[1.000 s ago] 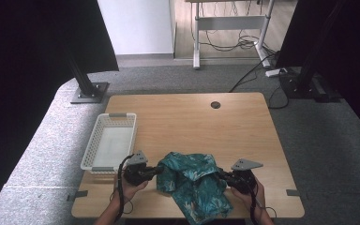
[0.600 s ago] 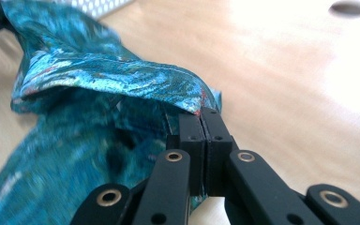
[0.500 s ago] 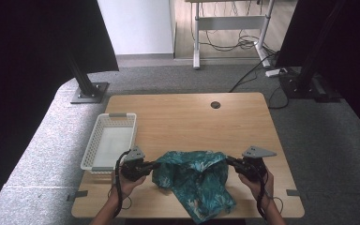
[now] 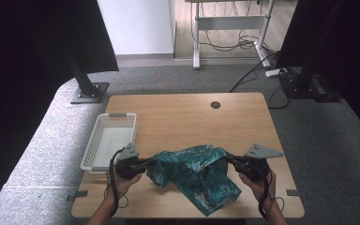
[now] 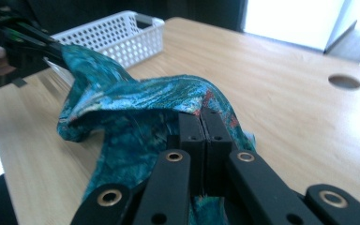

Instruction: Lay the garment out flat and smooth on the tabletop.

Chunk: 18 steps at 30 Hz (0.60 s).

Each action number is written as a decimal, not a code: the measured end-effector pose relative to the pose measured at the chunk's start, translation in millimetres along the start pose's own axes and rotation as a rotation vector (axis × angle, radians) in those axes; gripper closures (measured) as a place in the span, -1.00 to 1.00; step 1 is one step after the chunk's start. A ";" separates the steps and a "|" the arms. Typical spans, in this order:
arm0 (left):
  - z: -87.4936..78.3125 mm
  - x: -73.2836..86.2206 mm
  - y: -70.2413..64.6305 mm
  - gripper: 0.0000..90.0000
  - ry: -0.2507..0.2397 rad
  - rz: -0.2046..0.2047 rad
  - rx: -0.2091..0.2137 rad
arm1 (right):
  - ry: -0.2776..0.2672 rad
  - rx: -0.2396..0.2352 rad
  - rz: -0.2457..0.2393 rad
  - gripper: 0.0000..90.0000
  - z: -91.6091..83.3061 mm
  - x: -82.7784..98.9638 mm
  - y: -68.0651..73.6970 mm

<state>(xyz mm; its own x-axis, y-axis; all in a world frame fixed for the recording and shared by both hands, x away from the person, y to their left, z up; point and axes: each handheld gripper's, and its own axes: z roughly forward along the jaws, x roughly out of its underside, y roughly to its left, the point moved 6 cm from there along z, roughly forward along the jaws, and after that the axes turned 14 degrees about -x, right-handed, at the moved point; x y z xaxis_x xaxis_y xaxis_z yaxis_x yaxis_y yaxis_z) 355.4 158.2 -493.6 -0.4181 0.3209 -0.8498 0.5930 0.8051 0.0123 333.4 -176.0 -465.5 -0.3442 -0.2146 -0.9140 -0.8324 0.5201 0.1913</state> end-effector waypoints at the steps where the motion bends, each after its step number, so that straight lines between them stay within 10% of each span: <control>1: -1.0 -2.1 -0.4 0.99 -0.004 0.000 0.001 | -0.005 -0.004 -0.011 0.97 -1.9 -3.7 3.1; 11: 3.4 -3.6 4.1 0.99 -0.005 -0.025 -0.016 | -0.049 -0.068 -0.094 0.97 -5.7 -30.8 28.8; 18: 13.6 5.4 2.5 0.99 0.032 -0.035 -0.020 | 0.016 -0.044 -0.014 0.97 16.4 -6.2 5.3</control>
<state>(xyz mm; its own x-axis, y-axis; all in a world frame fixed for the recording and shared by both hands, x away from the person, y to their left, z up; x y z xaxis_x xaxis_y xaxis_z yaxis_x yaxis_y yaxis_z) 364.0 155.1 -505.3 -0.4605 0.3080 -0.8325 0.5637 0.8259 -0.0062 338.3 -158.3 -464.7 -0.3387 -0.2350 -0.9111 -0.8556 0.4797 0.1943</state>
